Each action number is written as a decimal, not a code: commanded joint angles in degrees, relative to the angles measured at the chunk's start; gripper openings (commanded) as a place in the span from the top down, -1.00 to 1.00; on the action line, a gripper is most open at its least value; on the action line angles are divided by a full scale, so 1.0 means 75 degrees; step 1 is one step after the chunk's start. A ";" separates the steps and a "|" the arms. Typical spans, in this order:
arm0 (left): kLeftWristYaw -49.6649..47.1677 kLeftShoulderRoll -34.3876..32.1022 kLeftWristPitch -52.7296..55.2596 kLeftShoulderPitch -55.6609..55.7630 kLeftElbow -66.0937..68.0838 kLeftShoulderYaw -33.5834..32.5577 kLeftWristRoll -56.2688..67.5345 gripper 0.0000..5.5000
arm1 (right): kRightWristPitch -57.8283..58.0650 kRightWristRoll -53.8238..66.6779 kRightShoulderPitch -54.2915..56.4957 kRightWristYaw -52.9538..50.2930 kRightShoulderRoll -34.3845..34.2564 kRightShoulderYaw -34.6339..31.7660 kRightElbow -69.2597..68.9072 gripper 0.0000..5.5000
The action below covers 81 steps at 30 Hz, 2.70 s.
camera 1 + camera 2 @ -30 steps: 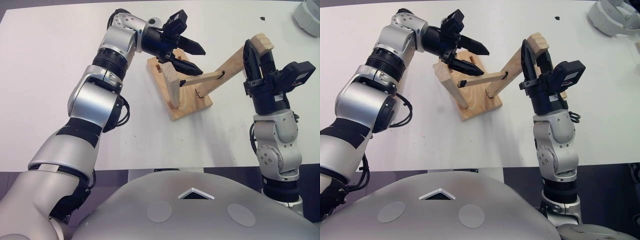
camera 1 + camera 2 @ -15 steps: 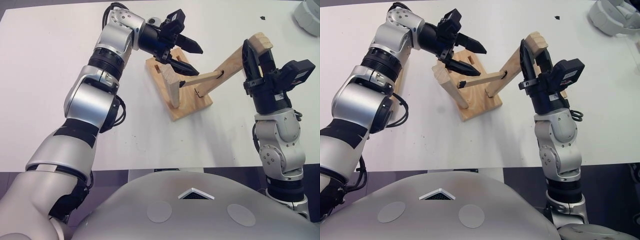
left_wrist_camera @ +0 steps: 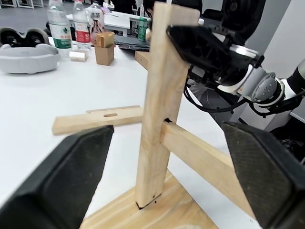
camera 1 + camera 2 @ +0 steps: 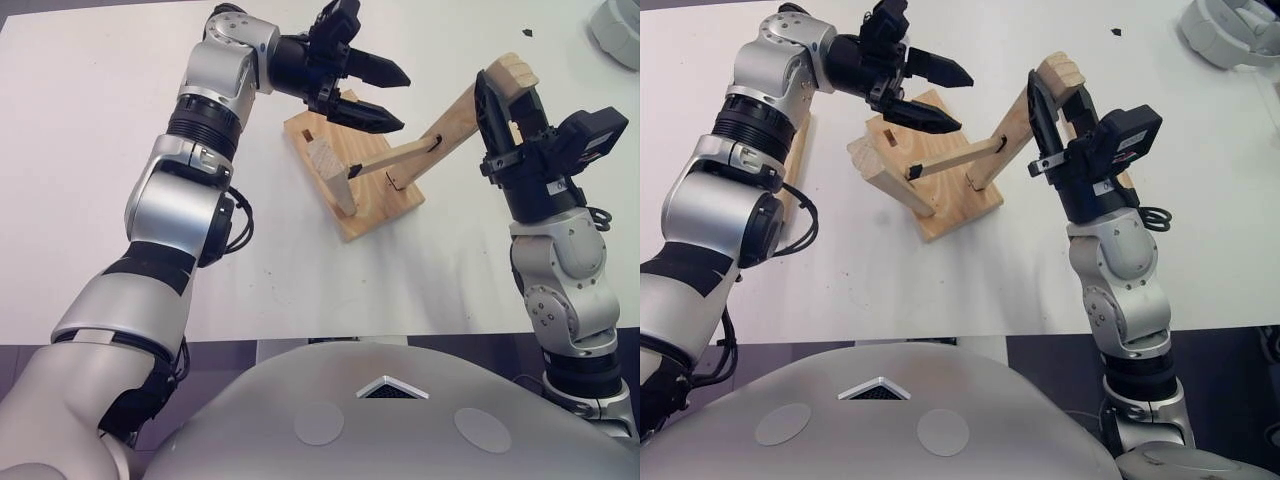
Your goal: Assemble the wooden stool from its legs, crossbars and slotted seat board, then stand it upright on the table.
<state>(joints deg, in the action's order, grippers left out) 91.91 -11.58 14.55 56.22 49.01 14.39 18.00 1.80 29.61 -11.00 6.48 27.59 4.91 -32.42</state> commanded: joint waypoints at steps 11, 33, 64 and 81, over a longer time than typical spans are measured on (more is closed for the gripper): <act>0.0045 -0.0272 -0.0799 -0.1093 -0.0471 0.0848 -0.0688 -0.52 | 0.2713 -0.1046 -0.0671 0.0049 0.1414 0.0592 0.1440 0.56; -0.3225 -0.0326 -0.1747 -0.0718 -0.0881 -0.2168 0.0259 -0.52 | 0.2033 0.0156 0.0120 -0.0210 0.0411 -0.0311 0.1137 0.36; -0.9311 -0.0484 0.3478 -0.4929 -1.2079 -0.1239 0.1239 -0.52 | 0.6651 -0.1934 0.4264 0.0253 0.1110 0.1134 -0.1653 -0.33; -1.0092 -0.1080 0.3432 -0.5584 -1.2453 -0.0398 0.0161 -0.52 | 1.0131 -0.0681 0.4967 0.0565 -0.0783 0.0635 -0.0965 -0.33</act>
<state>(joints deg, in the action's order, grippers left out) 16.91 -18.84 39.51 15.39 -45.62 10.75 21.10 76.26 24.50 29.44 10.61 21.84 7.04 -40.75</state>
